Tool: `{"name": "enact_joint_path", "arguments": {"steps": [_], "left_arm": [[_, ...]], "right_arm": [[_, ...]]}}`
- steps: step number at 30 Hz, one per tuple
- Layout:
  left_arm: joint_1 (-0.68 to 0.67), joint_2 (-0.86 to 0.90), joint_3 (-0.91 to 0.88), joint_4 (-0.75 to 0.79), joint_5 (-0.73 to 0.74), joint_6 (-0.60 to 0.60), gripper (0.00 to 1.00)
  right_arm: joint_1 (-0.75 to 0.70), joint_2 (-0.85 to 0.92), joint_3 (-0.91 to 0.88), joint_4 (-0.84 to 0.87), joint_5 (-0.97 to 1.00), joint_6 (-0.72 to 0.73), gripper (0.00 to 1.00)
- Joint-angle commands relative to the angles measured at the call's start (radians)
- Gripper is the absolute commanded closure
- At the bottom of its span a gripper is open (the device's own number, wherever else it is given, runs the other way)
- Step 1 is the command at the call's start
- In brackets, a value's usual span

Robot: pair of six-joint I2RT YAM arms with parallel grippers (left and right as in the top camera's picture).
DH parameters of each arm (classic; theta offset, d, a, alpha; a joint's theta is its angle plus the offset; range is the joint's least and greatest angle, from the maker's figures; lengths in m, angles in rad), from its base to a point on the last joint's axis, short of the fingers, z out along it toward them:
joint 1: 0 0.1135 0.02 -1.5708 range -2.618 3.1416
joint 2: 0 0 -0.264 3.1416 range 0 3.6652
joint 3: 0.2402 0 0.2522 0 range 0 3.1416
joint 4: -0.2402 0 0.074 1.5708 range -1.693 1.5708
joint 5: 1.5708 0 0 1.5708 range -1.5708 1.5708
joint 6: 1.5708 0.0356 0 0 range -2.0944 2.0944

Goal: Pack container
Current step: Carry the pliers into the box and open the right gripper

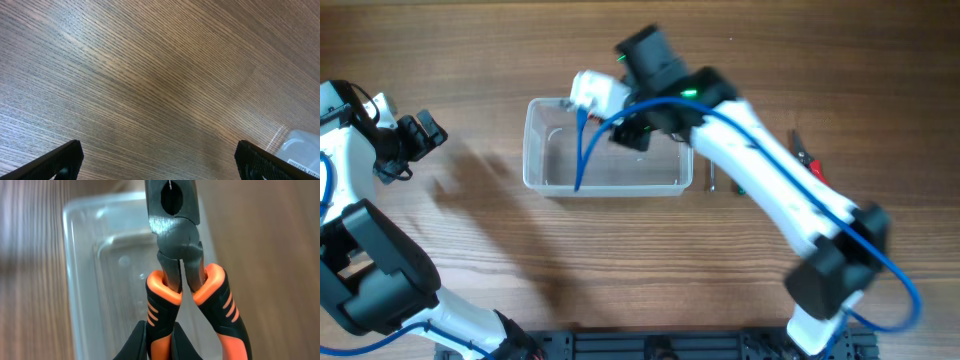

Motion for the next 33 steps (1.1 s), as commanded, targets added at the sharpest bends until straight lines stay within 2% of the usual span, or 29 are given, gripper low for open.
{"name": "enact_joint_path", "arguments": {"steps": [1, 6, 17, 18, 20, 23, 25, 27, 28, 29, 31, 33], "left_arm": [[0.005, 0.002, 0.018, 0.003, 0.001, -0.002, 0.00], [0.005, 0.002, 0.018, 0.003, 0.001, -0.002, 0.00], [0.005, 0.002, 0.018, 0.003, 0.001, -0.002, 0.00], [0.005, 0.002, 0.018, 0.003, 0.001, -0.002, 0.00], [0.005, 0.002, 0.018, 0.003, 0.001, -0.002, 0.00], [0.005, 0.002, 0.018, 0.003, 0.001, -0.002, 0.00], [0.005, 0.002, 0.018, 0.003, 0.001, -0.002, 0.00], [0.005, 0.002, 0.018, 0.003, 0.001, -0.002, 0.00], [0.005, 0.002, 0.018, 0.003, 0.001, -0.002, 0.00], [0.005, 0.002, 0.018, 0.003, 0.001, -0.002, 0.00], [0.005, 0.002, 0.018, 0.003, 0.001, -0.002, 0.00], [0.005, 0.002, 0.018, 0.003, 0.001, -0.002, 0.00]], "right_arm": [[-0.002, 0.112, -0.004, 0.030, 0.026, -0.129, 0.96], [-0.002, 0.220, -0.004, 0.100, 0.022, -0.130, 0.96], [-0.001, 0.305, -0.004, 0.218, -0.015, -0.129, 0.96], [-0.001, 0.305, -0.004, 0.219, -0.015, -0.128, 0.90], [-0.002, 0.304, -0.004, 0.222, -0.014, -0.125, 0.63], [-0.002, 0.304, -0.004, 0.224, 0.014, -0.084, 0.50], [-0.002, 0.294, -0.003, 0.224, 0.065, -0.027, 0.49], [-0.004, 0.248, 0.010, 0.217, 0.163, 0.100, 0.49], [-0.013, 0.193, 0.029, 0.205, 0.241, 0.183, 0.49], [-0.040, 0.083, 0.058, 0.171, 0.343, 0.285, 0.43], [-0.074, -0.031, 0.068, 0.151, 0.407, 0.345, 0.36], [-0.135, -0.157, 0.068, 0.130, 0.462, 0.402, 0.35]]}}
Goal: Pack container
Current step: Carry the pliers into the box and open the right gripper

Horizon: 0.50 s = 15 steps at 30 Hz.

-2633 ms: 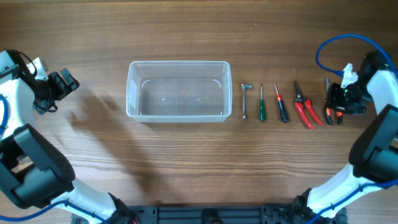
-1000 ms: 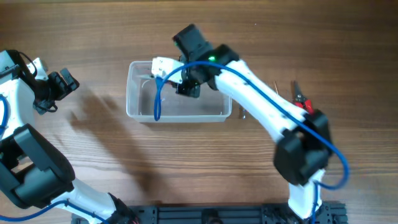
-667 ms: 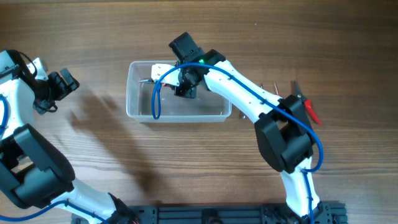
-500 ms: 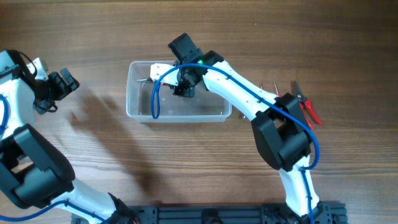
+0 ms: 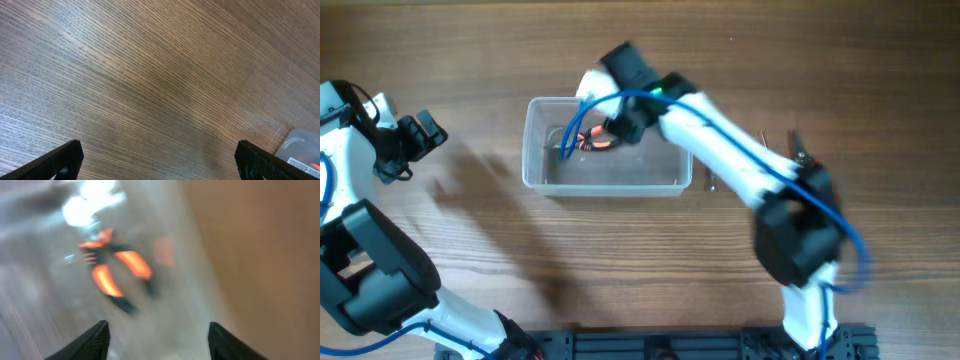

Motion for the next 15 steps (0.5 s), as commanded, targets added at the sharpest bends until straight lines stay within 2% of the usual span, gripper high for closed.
{"name": "enact_joint_path", "arguments": {"steps": [1, 5, 10, 15], "left_arm": [[0.005, 0.002, 0.018, 0.003, 0.001, -0.002, 0.00], [0.005, 0.002, 0.018, 0.003, 0.001, -0.002, 0.00], [0.005, 0.002, 0.018, 0.003, 0.001, -0.002, 0.00], [0.005, 0.002, 0.018, 0.003, 0.001, -0.002, 0.00]], "right_arm": [[-0.132, -0.320, 0.075, -0.026, 0.189, 0.208, 0.35], [-0.409, -0.453, 0.074, -0.171, 0.182, 0.382, 0.30], [-0.717, -0.401, -0.001, -0.373, -0.007, 0.436, 0.33], [-0.807, -0.288, -0.208, -0.359, -0.070, 0.433, 0.39]]}}
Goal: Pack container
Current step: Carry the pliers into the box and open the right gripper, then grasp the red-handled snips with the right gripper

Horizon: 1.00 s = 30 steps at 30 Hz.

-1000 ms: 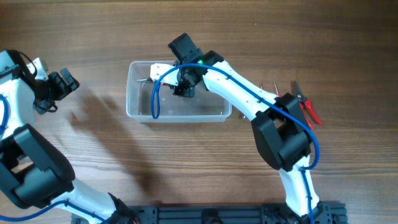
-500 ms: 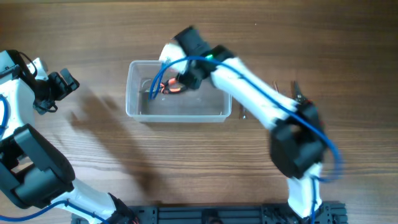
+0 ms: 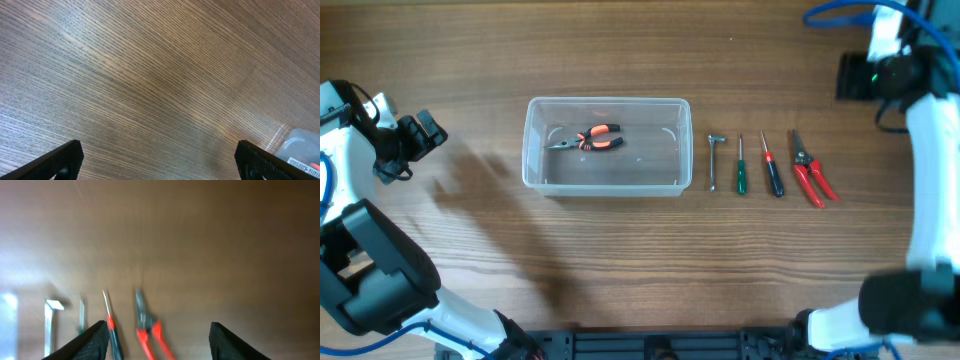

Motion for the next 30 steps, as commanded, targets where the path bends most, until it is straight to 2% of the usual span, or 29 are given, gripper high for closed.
{"name": "enact_joint_path", "arguments": {"steps": [1, 7, 11, 15, 30], "left_arm": [[0.005, 0.002, 0.018, 0.003, 0.001, -0.002, 0.00], [0.005, 0.002, 0.018, 0.003, 0.001, -0.002, 0.00], [0.005, 0.002, 0.018, 0.003, 0.001, -0.002, 0.00], [0.005, 0.002, 0.018, 0.003, 0.001, -0.002, 0.00], [0.005, 0.002, 0.018, 0.003, 0.001, -0.002, 0.00]], "right_arm": [[-0.021, 0.100, -0.162, 0.016, -0.083, 0.024, 0.39], [-0.019, 0.174, -0.304, 0.075, -0.090, -0.021, 0.40], [-0.019, 0.174, -0.345, 0.072, -0.128, -0.140, 0.41], [-0.019, 0.174, -0.392, 0.078, -0.127, -0.209, 0.51], [-0.019, 0.195, -0.444, 0.128, -0.034, -0.230, 0.48]]}}
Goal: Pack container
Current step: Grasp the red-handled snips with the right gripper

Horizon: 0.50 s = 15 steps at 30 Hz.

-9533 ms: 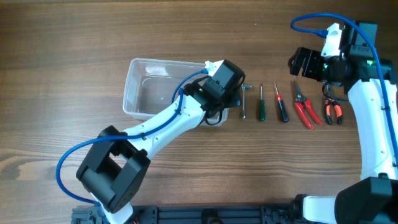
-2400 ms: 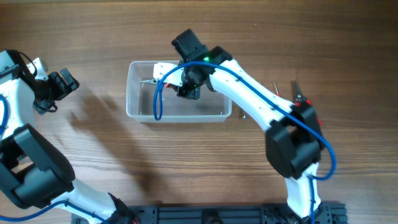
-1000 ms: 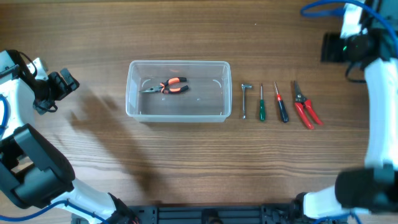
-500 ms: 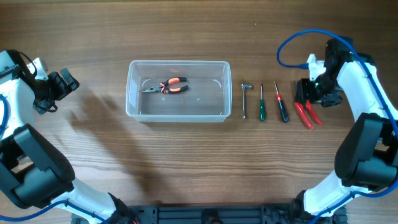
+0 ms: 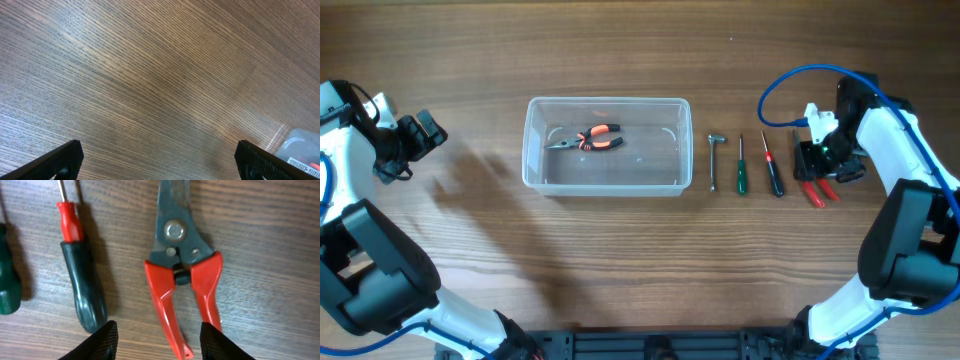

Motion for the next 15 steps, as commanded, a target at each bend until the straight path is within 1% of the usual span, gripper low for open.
{"name": "enact_joint_path", "arguments": {"steps": [1, 6, 11, 12, 13, 14, 15], "left_arm": [[0.004, 0.002, 0.018, 0.003, 0.001, -0.002, 0.00], [0.004, 0.002, 0.018, 0.003, 0.001, -0.002, 0.00], [0.004, 0.002, 0.018, 0.003, 0.001, -0.002, 0.00], [0.004, 0.002, 0.018, 0.003, 0.001, -0.002, 0.00], [0.004, 0.002, 0.018, 0.003, 0.001, -0.002, 0.00], [0.004, 0.002, 0.018, 0.003, 0.001, -0.002, 0.00], [0.004, 0.002, 0.018, 0.003, 0.001, -0.002, 0.00]], "right_arm": [[0.003, 0.036, -0.022, 0.022, 0.021, -0.016, 0.48], [0.003, 0.088, -0.057, 0.032, 0.020, -0.006, 0.49], [0.003, 0.092, -0.082, 0.059, 0.021, 0.010, 0.55], [0.003, 0.092, -0.082, 0.063, 0.021, 0.011, 0.65], [0.003, 0.092, -0.082, 0.067, 0.021, 0.013, 0.70], [0.003, 0.092, -0.082, 0.074, 0.021, 0.032, 0.78], [0.003, 0.092, -0.082, 0.080, 0.021, 0.042, 0.89]]}}
